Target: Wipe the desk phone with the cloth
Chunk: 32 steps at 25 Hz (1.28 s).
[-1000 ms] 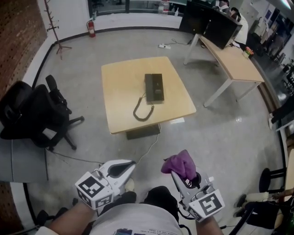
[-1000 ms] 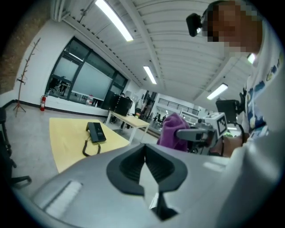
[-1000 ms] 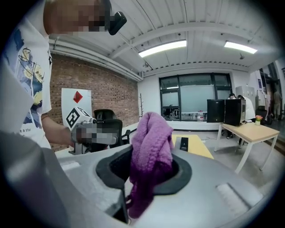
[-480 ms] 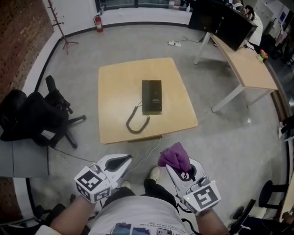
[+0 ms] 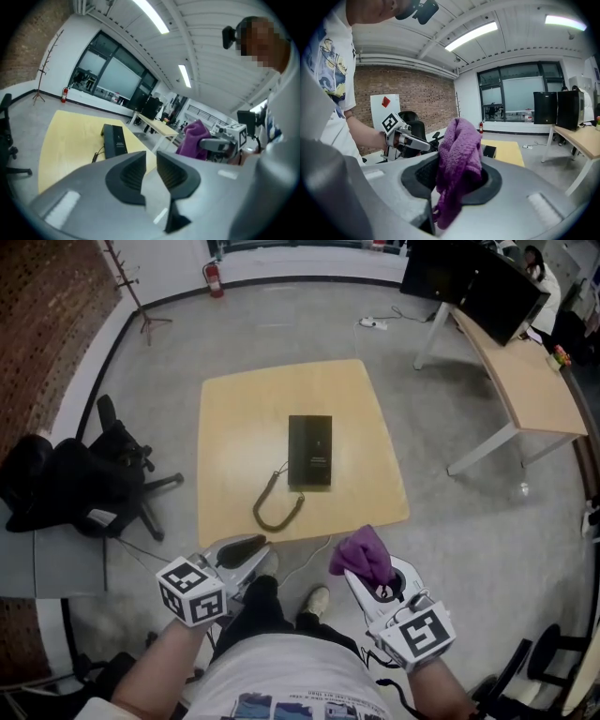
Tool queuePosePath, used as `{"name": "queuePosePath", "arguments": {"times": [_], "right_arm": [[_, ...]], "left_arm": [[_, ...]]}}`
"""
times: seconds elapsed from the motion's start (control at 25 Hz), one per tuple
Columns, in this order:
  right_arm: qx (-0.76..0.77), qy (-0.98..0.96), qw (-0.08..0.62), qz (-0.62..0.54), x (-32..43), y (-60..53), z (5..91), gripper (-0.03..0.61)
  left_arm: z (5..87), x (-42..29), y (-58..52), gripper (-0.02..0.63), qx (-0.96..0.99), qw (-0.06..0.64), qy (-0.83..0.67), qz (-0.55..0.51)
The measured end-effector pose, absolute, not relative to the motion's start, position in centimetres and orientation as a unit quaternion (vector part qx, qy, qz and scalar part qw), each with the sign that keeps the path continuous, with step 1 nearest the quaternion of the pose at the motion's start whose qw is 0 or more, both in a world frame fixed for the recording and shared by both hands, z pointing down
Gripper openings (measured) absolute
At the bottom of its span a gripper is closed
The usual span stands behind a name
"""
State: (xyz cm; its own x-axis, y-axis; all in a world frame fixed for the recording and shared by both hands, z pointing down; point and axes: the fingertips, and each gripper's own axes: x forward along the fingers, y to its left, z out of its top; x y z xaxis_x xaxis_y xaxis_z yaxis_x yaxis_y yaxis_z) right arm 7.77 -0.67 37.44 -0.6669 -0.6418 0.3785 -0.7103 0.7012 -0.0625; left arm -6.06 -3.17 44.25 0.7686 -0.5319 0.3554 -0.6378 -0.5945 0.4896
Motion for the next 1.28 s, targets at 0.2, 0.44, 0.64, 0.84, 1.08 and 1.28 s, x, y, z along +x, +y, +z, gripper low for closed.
{"name": "queuePosePath", "arguments": {"times": [0.2,0.44,0.64,0.84,1.08,1.28], "right_arm": [[0.393,-0.894,0.186,0.110,7.9,-3.3,38.7,0.110],[0.421,-0.878,0.196,0.114,7.3,-6.9,38.8,0.110],[0.438,-0.864,0.212,0.129,6.5,-8.7,39.3,0.110],[0.460,-0.845,0.230,0.145,6.5,-9.7,39.9,0.110],[0.486,-0.825,0.236,0.169,6.4,-9.6,40.2,0.110],[0.500,-0.810,0.240,0.189,6.6,-8.9,40.9,0.110]], "left_arm": [[46.9,-6.7,-8.7,0.077,0.880,0.354,-0.311,0.067],[50.9,-6.9,-15.9,0.120,0.870,0.407,-0.272,0.058],[55.0,-6.5,-20.0,0.171,0.861,0.434,-0.252,0.084],[57.9,-5.1,-23.3,0.193,0.855,0.456,-0.229,0.096],[60.9,-3.5,-26.8,0.268,0.839,0.490,-0.210,0.105],[61.6,-1.7,-28.1,0.291,0.826,0.531,-0.164,0.089]]}}
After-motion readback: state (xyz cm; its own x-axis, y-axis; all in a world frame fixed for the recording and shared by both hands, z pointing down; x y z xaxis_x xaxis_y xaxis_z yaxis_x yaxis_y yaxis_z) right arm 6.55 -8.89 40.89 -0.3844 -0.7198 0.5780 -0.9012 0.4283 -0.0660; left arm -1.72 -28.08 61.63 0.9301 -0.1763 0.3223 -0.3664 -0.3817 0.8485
